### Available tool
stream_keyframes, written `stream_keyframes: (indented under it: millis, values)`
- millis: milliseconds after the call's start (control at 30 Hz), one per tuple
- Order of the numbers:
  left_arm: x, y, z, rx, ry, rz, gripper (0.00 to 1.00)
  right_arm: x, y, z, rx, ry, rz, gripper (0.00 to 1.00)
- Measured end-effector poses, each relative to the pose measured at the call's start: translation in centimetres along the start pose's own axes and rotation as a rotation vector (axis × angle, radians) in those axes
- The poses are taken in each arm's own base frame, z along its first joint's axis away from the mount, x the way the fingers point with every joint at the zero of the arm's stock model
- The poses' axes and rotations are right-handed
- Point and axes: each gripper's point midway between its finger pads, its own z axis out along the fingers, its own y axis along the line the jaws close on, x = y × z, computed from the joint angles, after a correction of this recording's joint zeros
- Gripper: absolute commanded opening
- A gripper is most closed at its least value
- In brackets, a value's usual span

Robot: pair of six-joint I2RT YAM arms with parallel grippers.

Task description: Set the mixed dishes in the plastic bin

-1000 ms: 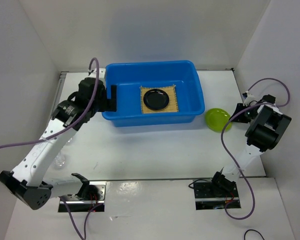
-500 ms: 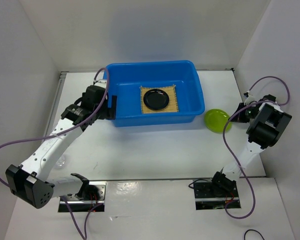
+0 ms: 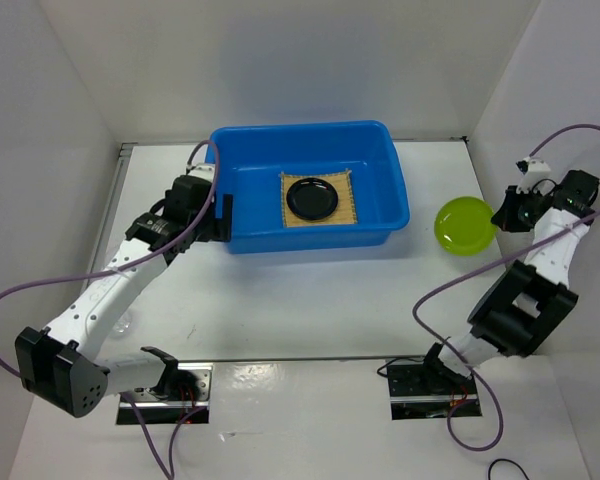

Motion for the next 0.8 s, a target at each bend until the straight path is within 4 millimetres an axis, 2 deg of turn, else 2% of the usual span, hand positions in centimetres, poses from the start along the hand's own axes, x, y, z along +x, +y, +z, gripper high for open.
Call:
stream_keyframes:
  millis: [133,267,367,500,600,633,700,800]
  values:
    - [0.9,0.0,0.5,-0.003,0.010,-0.004,1.00,-2.1,1.6,-3.9,0.068,-0.094,-0.071,0.00]
    - [1.7,0.1,0.6,-0.001,0.002,-0.021,1.00,-4.5,4.7,-6.8,0.113,-0.174,-0.143,0.00]
    - [2.0,0.1,0.8,0.002,-0.006,-0.027,1.00,-8.0,9.6,-8.8,0.101,-0.266,-0.237,0.00]
    - [2.0,-0.1,1.3,0.006,-0.011,-0.029,1.00,-15.0,17.3,-11.1,0.002,-0.408,-0.347,0.00]
    - [1.8,-0.3,1.6,0.009,-0.015,-0.030,1.00,-19.9,21.3,-12.0,-0.109,-0.497,-0.368,0.00]
    - [1.8,-0.4,1.6,0.011,-0.016,-0.031,1.00,-21.2,21.7,-11.9,-0.139,-0.513,-0.360,0.00]
    - [1.7,-0.5,1.7,0.015,-0.021,-0.033,1.00,-23.0,21.5,-10.3,-0.177,-0.512,-0.333,0.00]
    - [1.7,-0.5,1.8,0.019,-0.027,-0.035,1.00,-23.2,20.8,-5.4,-0.249,-0.436,-0.283,0.00]
